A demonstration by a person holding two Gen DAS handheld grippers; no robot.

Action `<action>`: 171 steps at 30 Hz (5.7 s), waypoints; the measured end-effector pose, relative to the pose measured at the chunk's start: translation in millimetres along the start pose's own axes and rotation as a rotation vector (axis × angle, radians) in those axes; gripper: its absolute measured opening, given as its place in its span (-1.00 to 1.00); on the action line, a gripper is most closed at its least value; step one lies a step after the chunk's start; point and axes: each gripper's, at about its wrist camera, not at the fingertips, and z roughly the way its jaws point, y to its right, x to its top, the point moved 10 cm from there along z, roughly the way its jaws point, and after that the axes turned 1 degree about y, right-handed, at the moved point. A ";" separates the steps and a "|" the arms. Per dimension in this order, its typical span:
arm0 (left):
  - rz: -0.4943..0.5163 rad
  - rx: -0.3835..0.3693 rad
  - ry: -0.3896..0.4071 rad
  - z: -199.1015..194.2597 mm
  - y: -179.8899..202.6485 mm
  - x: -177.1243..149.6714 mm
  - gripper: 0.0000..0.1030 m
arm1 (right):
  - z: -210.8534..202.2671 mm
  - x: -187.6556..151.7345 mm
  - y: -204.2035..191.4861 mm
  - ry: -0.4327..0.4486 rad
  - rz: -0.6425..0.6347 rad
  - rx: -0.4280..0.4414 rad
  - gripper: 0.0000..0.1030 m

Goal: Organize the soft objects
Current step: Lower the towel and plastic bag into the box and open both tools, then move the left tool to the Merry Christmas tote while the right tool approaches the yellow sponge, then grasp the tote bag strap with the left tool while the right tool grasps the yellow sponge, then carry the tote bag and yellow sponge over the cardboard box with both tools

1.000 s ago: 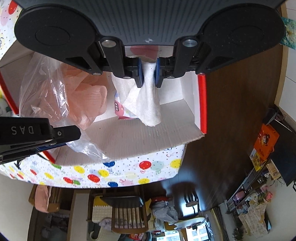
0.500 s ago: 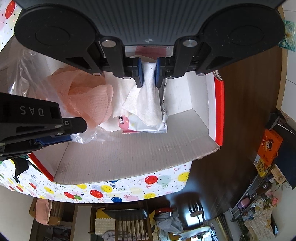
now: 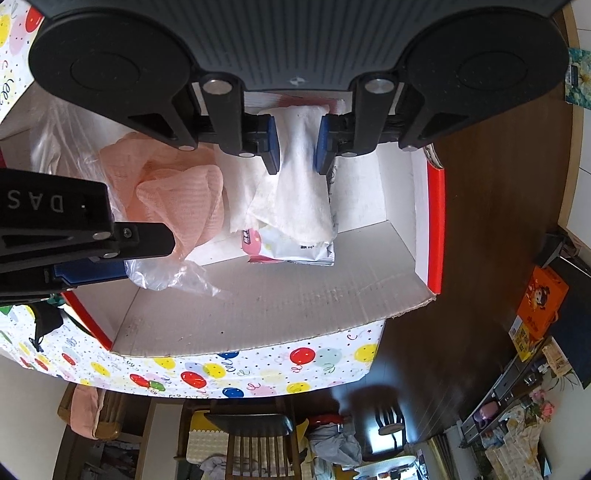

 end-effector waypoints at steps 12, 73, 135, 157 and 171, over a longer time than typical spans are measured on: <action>-0.020 -0.019 0.031 -18.0 2.7 0.4 -0.60 | -39.9 4.4 -6.2 0.057 -0.012 0.035 0.03; 0.239 -0.325 0.105 -24.6 279.3 89.7 0.95 | -244.6 -155.6 323.4 0.227 0.169 -0.180 0.90; 0.154 -0.147 -0.089 88.8 283.0 106.1 -0.77 | -131.8 -173.9 422.5 0.018 0.216 -0.335 -0.27; -0.104 -0.334 0.009 -6.5 255.1 109.5 -0.84 | -234.8 -147.1 342.9 0.204 0.313 -0.185 -0.28; -0.175 -0.440 0.042 -81.3 223.6 99.8 -0.84 | -244.9 -108.8 255.9 0.208 0.232 -0.112 -0.28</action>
